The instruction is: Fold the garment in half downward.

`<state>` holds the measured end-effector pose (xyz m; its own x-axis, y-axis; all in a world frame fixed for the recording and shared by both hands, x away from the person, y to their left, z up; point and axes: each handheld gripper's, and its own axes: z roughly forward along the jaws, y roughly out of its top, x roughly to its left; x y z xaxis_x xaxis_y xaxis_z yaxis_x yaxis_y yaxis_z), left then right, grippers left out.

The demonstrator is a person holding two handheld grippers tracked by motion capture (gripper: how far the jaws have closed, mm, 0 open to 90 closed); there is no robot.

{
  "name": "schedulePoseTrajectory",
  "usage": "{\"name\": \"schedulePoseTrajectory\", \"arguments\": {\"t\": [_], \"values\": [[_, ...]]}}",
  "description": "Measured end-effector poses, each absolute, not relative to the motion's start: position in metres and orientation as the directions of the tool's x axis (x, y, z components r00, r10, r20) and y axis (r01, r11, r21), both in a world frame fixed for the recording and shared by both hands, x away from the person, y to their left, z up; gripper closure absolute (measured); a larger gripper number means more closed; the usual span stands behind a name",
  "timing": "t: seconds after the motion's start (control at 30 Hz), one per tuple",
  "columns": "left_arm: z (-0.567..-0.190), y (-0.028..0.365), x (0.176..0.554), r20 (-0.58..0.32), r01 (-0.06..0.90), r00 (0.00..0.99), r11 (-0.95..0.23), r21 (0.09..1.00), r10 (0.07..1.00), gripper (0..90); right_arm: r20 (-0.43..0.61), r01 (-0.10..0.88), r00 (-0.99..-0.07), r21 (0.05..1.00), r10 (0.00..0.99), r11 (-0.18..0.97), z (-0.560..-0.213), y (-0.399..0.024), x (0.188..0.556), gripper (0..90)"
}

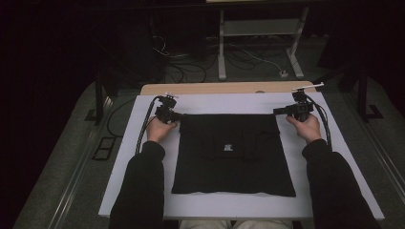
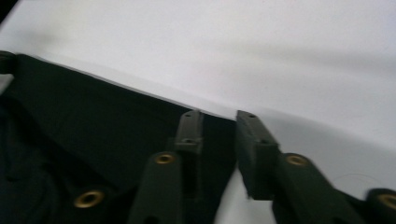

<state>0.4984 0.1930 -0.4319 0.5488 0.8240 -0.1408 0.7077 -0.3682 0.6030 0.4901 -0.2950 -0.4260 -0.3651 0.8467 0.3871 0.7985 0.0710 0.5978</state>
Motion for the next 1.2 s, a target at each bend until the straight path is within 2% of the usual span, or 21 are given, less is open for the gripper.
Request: {"name": "schedulePoseTrajectory", "arguments": {"t": [0.1,0.2,0.23,0.33,0.5,0.57,0.63,1.2], "values": [[-0.434,0.197,0.497,-0.183,0.716,0.538,-0.331,0.615,0.823,58.6,0.376,0.790,-0.381,0.606,0.845,0.087,-0.423,-0.293,0.487,55.4],[-0.433,0.200,0.496,-0.223,0.721,0.555,-0.329,0.610,0.802,49.3,0.373,0.779,-0.398,0.620,0.838,0.094,-0.421,-0.291,0.484,41.7],[-0.432,0.201,0.495,-0.233,0.717,0.561,-0.326,0.617,0.794,43.0,0.371,0.777,-0.401,0.622,0.837,0.096,-0.421,-0.290,0.483,37.0],[-0.429,0.202,0.491,-0.271,0.704,0.578,-0.303,0.642,0.770,32.4,0.376,0.771,-0.425,0.627,0.823,0.111,-0.420,-0.289,0.480,29.9],[-0.425,0.198,0.487,-0.283,0.698,0.612,-0.336,0.632,0.738,12.3,0.376,0.776,-0.428,0.618,0.822,0.122,-0.418,-0.288,0.477,9.5],[-0.425,0.198,0.486,-0.297,0.696,0.620,-0.334,0.636,0.726,8.0,0.366,0.775,-0.425,0.620,0.828,0.124,-0.416,-0.287,0.474,0.0],[-0.425,0.196,0.485,-0.307,0.702,0.622,-0.340,0.626,0.720,0.0,0.366,0.768,-0.437,0.627,0.822,0.128,-0.414,-0.287,0.471,0.0],[-0.412,0.181,0.454,-0.269,0.607,0.705,-0.362,0.708,0.656,0.0,0.366,0.721,-0.527,0.671,0.767,0.175,-0.400,-0.275,0.443,0.0]]}}
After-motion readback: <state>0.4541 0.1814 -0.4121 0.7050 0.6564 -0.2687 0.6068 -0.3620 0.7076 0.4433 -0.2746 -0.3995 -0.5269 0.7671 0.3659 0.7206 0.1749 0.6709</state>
